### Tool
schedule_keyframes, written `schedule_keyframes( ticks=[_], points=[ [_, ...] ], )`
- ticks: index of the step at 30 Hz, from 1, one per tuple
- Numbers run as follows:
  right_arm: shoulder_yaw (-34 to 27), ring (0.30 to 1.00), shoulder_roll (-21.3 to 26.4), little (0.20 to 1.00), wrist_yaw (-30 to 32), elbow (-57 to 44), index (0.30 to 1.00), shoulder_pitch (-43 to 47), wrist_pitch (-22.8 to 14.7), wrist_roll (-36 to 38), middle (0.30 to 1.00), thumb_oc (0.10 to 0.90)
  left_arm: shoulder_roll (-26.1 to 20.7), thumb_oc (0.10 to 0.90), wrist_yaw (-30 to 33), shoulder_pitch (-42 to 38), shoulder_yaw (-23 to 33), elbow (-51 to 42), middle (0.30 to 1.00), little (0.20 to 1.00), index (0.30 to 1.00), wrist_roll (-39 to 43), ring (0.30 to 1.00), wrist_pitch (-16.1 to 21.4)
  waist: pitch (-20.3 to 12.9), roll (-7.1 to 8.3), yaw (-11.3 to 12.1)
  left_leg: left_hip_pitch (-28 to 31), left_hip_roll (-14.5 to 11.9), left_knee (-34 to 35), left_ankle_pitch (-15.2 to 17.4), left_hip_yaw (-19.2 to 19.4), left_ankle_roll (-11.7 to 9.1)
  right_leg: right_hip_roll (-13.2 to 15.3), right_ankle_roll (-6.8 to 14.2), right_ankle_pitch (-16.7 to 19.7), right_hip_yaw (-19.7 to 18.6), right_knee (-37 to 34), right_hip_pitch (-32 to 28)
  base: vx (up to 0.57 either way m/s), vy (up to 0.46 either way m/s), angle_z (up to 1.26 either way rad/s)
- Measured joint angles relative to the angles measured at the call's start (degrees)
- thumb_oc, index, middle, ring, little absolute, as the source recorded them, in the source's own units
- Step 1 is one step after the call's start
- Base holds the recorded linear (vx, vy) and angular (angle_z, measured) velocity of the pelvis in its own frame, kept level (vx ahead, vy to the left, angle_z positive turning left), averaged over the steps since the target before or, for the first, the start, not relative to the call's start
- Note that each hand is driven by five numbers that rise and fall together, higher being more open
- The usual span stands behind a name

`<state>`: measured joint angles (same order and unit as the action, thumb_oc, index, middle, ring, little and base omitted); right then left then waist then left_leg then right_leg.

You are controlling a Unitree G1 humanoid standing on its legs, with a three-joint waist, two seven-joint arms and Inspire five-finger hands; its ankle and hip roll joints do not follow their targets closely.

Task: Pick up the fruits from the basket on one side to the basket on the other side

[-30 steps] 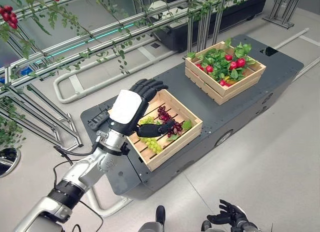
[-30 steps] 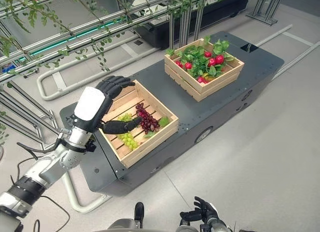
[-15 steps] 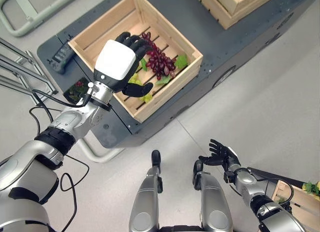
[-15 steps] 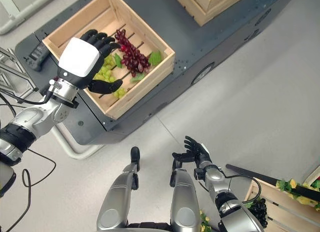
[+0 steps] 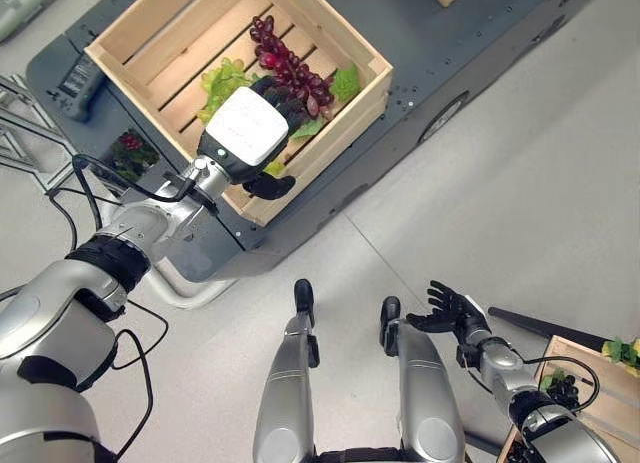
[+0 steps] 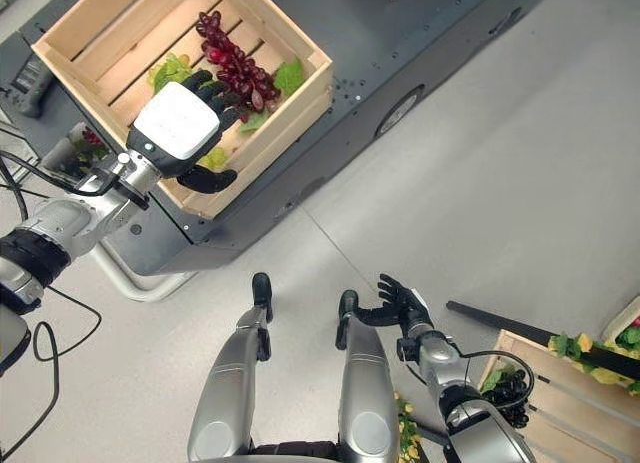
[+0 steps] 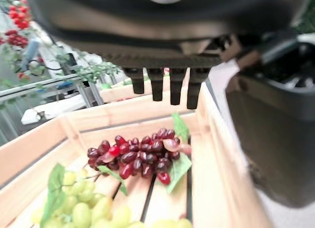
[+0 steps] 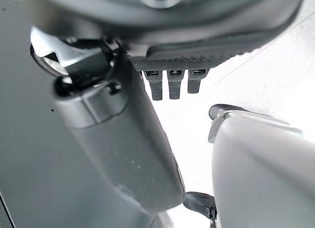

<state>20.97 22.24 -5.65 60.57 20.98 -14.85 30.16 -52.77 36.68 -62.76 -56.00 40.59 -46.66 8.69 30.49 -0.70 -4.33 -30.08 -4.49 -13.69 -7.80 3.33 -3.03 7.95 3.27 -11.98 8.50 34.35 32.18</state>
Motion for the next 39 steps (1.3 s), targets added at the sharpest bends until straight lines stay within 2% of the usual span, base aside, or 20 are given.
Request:
schedule_keyframes(
  ticks=[4,12,20,24,27,31,34,39],
  points=[
    [0.04,0.9,0.02,0.9,0.02,0.26,0.9,0.88,0.0,0.0,0.9,0.8,0.3,0.8,2.7,-1.21,-0.32,-0.05,0.9,0.9,0.9,-0.32,0.9,-0.86,0.02,0.05,0.18,-1.9,0.0,-0.86,-0.02,-0.05,-0.03,0.03,-0.09,-0.06,0.0,0.87,1.84,0.0,0.0,0.0],
    [0.26,0.9,0.0,0.9,0.12,0.63,0.9,1.45,-0.05,0.03,0.9,0.8,1.2,0.8,9.1,-1.21,-0.29,-0.11,0.9,0.9,0.9,-0.43,0.9,-5.42,0.02,0.61,0.38,-4.75,-0.13,-1.85,0.37,-0.18,0.01,0.04,-0.15,-0.05,-0.04,1.87,4.71,0.0,0.0,0.0],
    [0.48,0.9,-0.17,0.9,0.31,0.41,0.9,1.52,-0.04,-0.02,0.9,0.8,1.26,0.8,14.52,-0.93,-0.04,-0.07,0.9,0.9,0.9,2.71,0.9,-5.98,0.03,0.75,0.61,-6.35,-0.12,-2.49,0.21,-0.22,0.12,0.1,-0.12,-0.01,0.26,1.91,5.81,0.0,0.0,0.0],
    [0.68,0.9,-0.26,0.9,0.66,-0.24,0.9,1.34,-0.04,-0.3,0.9,0.8,2.71,0.8,15.08,0.72,4.22,1.88,0.9,0.9,0.9,11.84,0.9,-4.42,0.06,0.93,0.39,-6.41,-0.07,-2.48,0.03,-0.18,0.1,0.17,-0.07,0.02,0.3,1.83,5.78,0.0,0.0,0.0],
    [0.87,0.9,-0.3,0.9,1.01,-0.27,0.9,1.37,-0.03,-0.51,0.9,0.8,3.16,0.8,15.43,2.04,10.36,2.36,0.9,0.9,0.9,16.66,0.9,-1.85,0.06,0.95,0.46,-6.34,-0.07,-2.49,0.01,-0.31,0.1,0.17,-0.07,0.02,0.42,1.87,5.65,0.0,-0.001,0.01],
    [2.45,0.9,-0.45,0.9,2.01,-0.19,0.9,0.94,0.31,-0.56,0.9,0.8,3.54,0.8,19.35,1.46,19.66,2.57,0.9,0.9,0.9,23.85,0.9,-1.54,0.03,1.0,0.59,-4.44,0.11,-1.92,-0.06,-1.16,0.06,0.33,-0.12,-0.01,1.17,1.61,3.48,0.0,-0.007,0.08],
    [2.43,0.9,-0.47,0.9,2.15,-0.2,0.9,0.99,0.38,-0.57,0.9,0.8,3.02,0.8,20.99,0.61,22.65,2.53,0.9,0.9,0.9,25.97,0.9,-0.93,0.0,1.02,0.98,-3.33,0.11,-1.25,0.08,-1.32,-0.04,0.29,-0.17,-0.07,1.36,1.15,2.35,0.0,-0.003,0.03],
    [2.41,0.9,-0.72,0.9,2.38,0.17,0.9,0.94,0.74,-0.76,0.9,0.8,3.13,0.8,21.64,0.31,22.97,2.16,0.9,0.9,0.9,29.83,0.9,2.92,-0.04,1.11,2.07,-2.8,0.23,-0.72,0.0,-1.24,-0.1,0.35,-0.14,-0.04,1.36,0.77,2.02,0.0,0.0,0.0]
  ],
)
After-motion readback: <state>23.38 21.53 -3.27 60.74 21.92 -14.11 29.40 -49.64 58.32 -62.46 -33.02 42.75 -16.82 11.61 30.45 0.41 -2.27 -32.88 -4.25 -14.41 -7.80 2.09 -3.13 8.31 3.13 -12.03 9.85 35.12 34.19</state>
